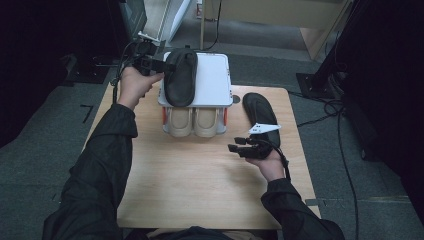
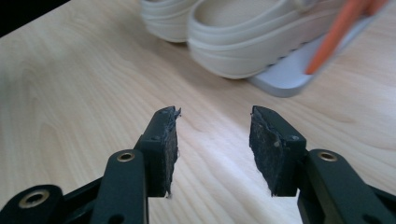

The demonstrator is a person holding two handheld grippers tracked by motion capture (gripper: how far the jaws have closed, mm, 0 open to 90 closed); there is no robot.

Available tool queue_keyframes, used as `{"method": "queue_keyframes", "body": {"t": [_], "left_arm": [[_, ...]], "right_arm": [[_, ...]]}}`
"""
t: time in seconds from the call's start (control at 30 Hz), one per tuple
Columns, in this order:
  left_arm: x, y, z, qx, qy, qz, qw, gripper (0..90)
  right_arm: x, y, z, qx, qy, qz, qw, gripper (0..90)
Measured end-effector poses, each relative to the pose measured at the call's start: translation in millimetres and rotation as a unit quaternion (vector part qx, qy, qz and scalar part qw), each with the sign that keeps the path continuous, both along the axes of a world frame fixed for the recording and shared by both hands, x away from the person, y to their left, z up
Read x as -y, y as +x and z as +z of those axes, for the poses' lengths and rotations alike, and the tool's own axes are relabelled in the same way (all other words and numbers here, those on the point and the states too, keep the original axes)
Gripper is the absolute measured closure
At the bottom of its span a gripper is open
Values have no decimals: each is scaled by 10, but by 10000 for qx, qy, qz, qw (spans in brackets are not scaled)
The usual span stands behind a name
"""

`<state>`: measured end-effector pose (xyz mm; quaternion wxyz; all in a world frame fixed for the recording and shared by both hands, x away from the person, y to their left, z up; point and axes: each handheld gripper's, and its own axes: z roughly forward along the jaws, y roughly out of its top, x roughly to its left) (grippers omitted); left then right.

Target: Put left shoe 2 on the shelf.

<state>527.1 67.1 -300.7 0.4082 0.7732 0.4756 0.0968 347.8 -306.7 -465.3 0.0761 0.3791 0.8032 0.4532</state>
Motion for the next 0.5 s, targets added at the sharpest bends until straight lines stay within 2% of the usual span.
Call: {"method": "queue_keyframes", "body": {"t": [0.17,0.27,0.37,0.5], "left_arm": [[-130,-68,22,50,39,10,10000,489],[-225,-117,17,77,55,14,10000,481],[-301,-147,-14,81,64,21,9999,467],[-374,-187,-73,97,29,60,9999,460]], "right_arm": [[199,12,63,124,-81,-211,9997,536],[343,47,81,98,-45,-383,9992,537],[485,86,96,141,27,-551,9984,546],[603,134,96,194,-19,-702,9973,567]]}}
